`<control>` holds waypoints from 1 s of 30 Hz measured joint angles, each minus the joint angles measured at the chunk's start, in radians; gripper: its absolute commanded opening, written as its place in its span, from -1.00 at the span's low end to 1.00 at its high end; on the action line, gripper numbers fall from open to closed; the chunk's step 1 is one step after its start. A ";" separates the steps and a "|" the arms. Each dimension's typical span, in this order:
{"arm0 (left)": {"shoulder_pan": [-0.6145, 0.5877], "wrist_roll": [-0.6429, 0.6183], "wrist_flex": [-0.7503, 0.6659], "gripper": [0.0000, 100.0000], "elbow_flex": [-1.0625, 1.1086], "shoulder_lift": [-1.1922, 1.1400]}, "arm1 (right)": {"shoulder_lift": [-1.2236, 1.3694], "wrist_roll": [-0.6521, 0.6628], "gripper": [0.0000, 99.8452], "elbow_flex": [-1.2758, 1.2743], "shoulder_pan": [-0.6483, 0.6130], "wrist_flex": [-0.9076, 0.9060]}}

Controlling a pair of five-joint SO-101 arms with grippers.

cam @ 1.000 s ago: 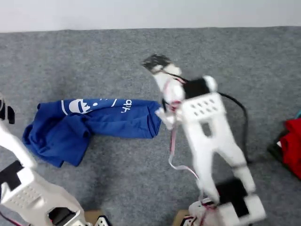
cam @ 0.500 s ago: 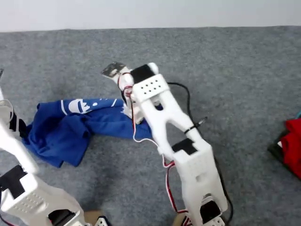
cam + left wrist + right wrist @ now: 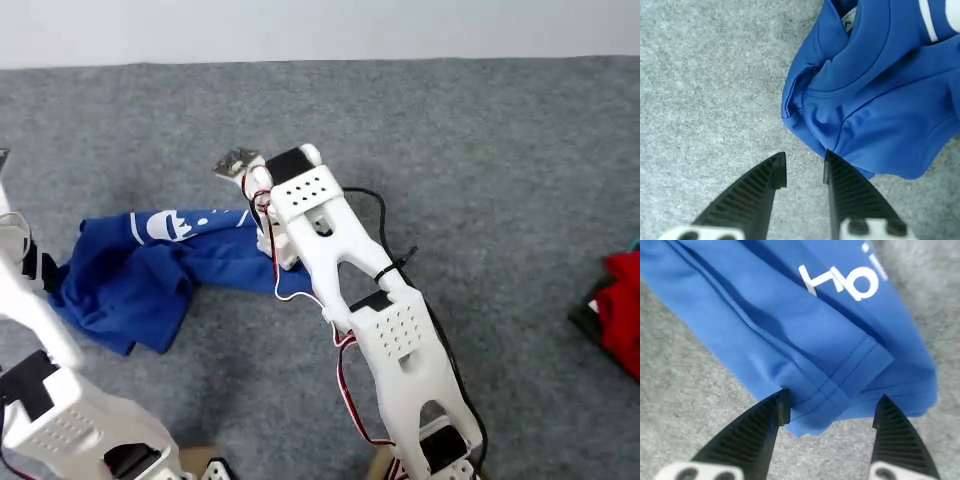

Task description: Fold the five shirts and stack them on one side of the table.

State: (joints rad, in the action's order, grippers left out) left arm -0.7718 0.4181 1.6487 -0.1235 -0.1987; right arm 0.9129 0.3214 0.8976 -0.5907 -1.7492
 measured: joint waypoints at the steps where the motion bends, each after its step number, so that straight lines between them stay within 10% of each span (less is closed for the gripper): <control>1: 0.000 0.000 0.000 -0.75 0.003 0.000 | 0.006 0.000 -0.56 0.000 0.000 0.000; 30: 0.018 -0.005 -0.081 -0.75 0.144 0.000 | -0.040 -0.002 -0.60 0.009 -0.031 0.000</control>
State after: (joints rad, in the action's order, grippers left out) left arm -0.7534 0.4135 1.5673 0.0207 -0.1987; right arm 0.8730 0.3199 0.9068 -0.6214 -1.7492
